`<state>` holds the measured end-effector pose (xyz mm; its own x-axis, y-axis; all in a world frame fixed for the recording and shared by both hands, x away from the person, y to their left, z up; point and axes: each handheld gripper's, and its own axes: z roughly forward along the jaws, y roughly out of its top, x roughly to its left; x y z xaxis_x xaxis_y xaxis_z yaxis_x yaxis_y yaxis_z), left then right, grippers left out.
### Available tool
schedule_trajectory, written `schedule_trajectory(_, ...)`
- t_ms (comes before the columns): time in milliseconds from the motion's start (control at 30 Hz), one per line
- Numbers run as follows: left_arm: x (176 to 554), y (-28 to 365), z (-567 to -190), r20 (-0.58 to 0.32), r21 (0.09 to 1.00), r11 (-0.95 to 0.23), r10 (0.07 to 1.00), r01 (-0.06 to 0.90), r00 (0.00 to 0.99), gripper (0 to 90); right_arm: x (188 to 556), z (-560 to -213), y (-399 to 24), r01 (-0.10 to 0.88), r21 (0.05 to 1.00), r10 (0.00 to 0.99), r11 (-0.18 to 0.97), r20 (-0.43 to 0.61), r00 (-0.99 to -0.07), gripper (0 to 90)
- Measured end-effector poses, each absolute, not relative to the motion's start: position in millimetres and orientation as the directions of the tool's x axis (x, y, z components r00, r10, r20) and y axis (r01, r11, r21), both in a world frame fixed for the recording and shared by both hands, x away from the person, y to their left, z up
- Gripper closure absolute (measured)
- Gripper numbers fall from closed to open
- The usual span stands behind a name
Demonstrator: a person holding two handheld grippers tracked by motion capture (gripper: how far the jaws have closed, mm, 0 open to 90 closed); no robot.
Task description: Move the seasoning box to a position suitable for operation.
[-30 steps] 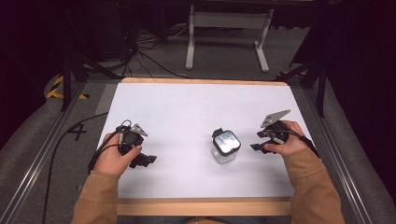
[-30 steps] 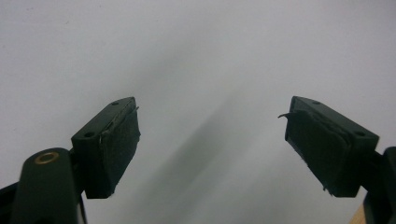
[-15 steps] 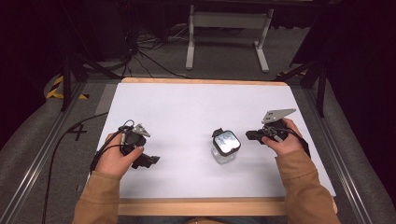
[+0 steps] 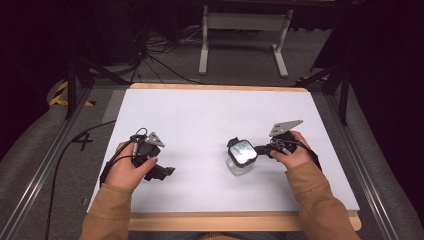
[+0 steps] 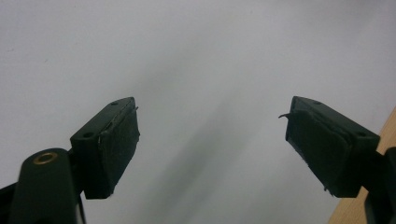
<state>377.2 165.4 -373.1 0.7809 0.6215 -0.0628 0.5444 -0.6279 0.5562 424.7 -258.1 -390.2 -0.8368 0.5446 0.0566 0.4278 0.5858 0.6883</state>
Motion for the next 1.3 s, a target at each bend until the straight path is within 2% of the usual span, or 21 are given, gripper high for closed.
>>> schedule_trajectory(100, 376, 164, -372, -0.061, 0.555, -0.63, 0.62, 0.543, 0.782, 18.0, 423, -391, -256, 0.44, 0.68, 0.532, 0.586, 0.086, -0.842, 89.4)
schedule_trajectory(833, 384, 149, -369, -0.068, 0.553, -0.657, 0.578, 0.513, 0.813, 17.9, 407, -400, -240, 0.444, 0.576, 0.512, 0.687, 0.05, -0.857, 89.8)
schedule_trajectory(1300, 387, 143, -368, -0.066, 0.554, -0.667, 0.562, 0.499, 0.824, 17.9, 400, -406, -232, 0.435, 0.545, 0.49, 0.717, 0.051, -0.87, 89.7)
